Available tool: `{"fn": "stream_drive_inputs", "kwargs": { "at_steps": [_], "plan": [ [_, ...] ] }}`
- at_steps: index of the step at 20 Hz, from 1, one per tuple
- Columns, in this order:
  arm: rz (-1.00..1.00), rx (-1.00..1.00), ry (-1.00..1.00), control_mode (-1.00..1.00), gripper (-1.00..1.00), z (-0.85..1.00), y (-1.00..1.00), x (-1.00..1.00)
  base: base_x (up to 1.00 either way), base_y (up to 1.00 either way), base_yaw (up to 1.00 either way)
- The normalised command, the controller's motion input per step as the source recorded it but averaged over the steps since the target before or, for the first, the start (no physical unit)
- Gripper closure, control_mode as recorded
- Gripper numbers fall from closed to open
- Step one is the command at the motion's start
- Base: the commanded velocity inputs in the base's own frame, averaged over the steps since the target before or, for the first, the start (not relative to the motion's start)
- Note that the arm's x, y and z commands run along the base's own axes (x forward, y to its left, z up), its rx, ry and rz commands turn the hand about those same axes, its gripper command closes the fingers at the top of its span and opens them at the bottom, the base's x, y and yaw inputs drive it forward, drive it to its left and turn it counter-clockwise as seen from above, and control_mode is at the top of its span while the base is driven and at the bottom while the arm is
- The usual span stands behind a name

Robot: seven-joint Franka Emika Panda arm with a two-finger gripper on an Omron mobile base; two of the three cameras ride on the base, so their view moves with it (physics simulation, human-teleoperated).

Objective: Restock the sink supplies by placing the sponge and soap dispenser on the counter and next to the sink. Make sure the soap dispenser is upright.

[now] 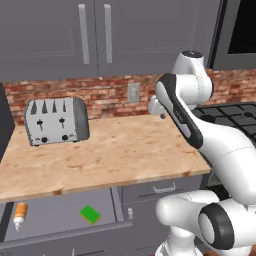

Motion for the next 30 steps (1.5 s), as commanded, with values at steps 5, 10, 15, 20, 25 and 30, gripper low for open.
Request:
{"fn": "stream_drive_inputs", "kwargs": {
  "at_steps": [5,10,15,20,25,30],
  "plan": [
    [0.00,0.00,0.00,1.00,-1.00,0.00,0.00,0.00,-0.27,0.01,0.00],
    [0.00,0.00,0.00,1.00,-1.00,0.00,0.00,0.00,-0.86,0.21,0.00],
    [0.00,0.00,0.00,1.00,-1.00,0.00,0.00,0.00,-0.67,0.53,-0.02],
    [0.00,0.00,0.00,1.00,-1.00,0.00,0.00,0.00,-0.04,0.78,-0.08],
    [0.00,0.00,0.00,1.00,-1.00,0.00,0.00,0.00,0.00,0.66,-0.06],
    [0.00,0.00,0.00,1.00,-1.00,0.00,0.00,0.00,0.08,0.23,0.00]
  ]
}}
